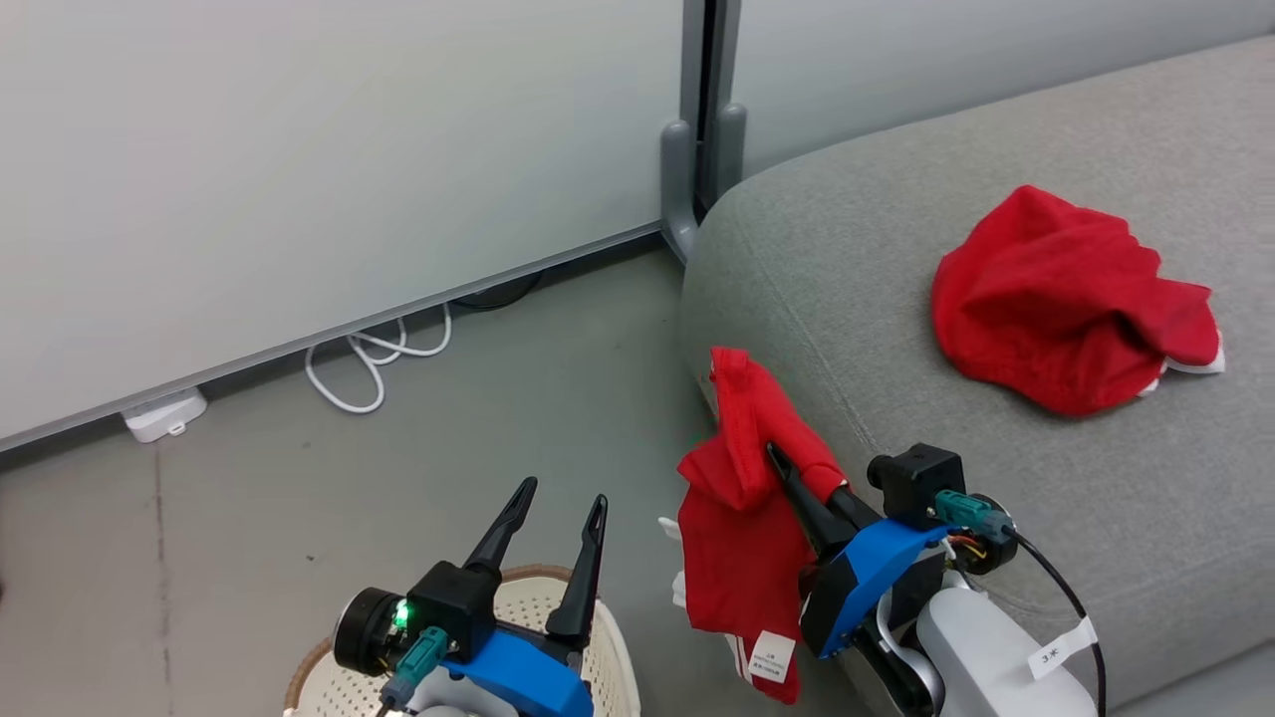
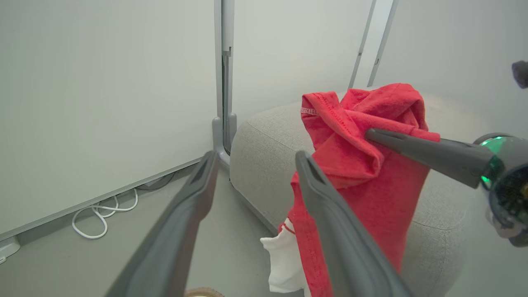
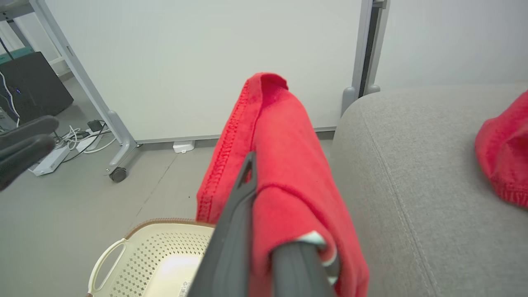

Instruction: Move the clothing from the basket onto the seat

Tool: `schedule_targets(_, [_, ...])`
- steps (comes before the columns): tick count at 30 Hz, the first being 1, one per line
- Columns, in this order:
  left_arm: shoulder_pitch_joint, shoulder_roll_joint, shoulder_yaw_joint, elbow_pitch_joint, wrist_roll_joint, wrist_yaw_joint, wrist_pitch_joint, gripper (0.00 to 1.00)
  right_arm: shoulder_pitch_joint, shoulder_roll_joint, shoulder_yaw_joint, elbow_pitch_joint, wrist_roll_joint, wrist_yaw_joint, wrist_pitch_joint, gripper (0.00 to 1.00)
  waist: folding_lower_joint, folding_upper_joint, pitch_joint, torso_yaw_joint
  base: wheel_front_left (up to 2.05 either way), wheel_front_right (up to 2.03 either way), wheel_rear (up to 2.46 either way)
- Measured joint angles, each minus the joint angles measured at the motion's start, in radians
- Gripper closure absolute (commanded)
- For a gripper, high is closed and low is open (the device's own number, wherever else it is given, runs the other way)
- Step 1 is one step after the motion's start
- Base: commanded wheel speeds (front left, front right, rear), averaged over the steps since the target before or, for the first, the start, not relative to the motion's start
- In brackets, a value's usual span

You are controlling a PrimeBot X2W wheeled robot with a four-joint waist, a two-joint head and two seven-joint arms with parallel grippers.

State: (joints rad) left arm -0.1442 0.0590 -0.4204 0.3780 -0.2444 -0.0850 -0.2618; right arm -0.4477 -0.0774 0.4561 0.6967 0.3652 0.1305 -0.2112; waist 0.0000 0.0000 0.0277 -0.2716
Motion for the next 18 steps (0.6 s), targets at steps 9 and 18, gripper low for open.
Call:
schedule_targets(9, [-0.003,-0.005,0.005,0.004,0.016,-0.013,0.0,0.0,0.002,0.001,-0.012,-0.006,-0.003,0.0,0.0,1.0,0.0,0.0,0.012,-0.107,0.0,0.0,0.0])
schedule_targets(18, [-0.007,-0.008,0.011,0.005,0.024,-0.019,0.0,0.0,0.003,0.003,-0.013,-0.012,-0.003,0.0,0.0,1.0,0.0,0.0,0.022,-0.198,0.0,0.0,0.0])
